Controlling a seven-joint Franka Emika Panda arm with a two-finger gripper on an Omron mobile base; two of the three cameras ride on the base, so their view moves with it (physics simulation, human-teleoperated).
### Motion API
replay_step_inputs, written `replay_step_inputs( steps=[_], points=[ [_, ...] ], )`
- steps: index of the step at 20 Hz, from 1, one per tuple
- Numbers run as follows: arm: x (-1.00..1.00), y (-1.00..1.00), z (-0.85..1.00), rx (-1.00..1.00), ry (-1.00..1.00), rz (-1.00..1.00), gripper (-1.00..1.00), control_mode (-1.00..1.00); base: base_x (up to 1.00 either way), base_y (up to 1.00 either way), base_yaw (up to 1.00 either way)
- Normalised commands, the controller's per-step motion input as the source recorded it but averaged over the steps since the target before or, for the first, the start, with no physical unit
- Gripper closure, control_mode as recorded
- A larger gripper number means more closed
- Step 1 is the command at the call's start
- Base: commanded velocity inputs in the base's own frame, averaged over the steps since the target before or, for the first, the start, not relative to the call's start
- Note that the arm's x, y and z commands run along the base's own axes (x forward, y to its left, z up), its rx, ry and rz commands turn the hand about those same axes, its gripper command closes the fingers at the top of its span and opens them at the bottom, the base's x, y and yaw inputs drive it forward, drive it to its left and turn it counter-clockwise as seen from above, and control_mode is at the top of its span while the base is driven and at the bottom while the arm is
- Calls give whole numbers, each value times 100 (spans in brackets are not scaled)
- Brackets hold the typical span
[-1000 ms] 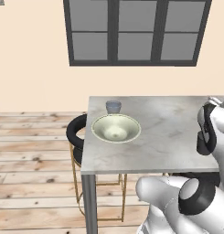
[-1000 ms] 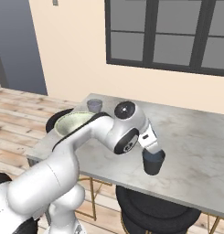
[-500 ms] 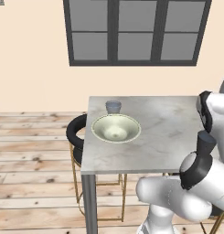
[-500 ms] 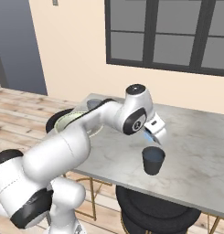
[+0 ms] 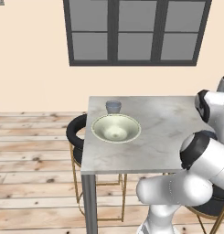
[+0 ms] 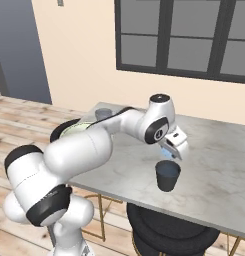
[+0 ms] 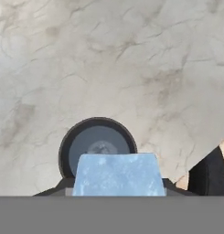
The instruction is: There are four ice cubes in the ice bowl. Place two ice cubes in each glass of water.
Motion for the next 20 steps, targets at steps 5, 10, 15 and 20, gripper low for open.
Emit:
replay_step_inputs(
  steps=[5, 10, 15, 20],
  points=[
    [7, -3, -40, 6, -1, 0, 100, -100, 0, 0, 0],
    [31, 0, -29, 2, 0, 1, 100, -100, 0, 0, 0],
    [21, 0, -22, 0, 0, 2, 100, -100, 0, 0, 0],
    [0, 0, -29, 0, 0, 0, 100, -100, 0, 0, 0]
  ],
)
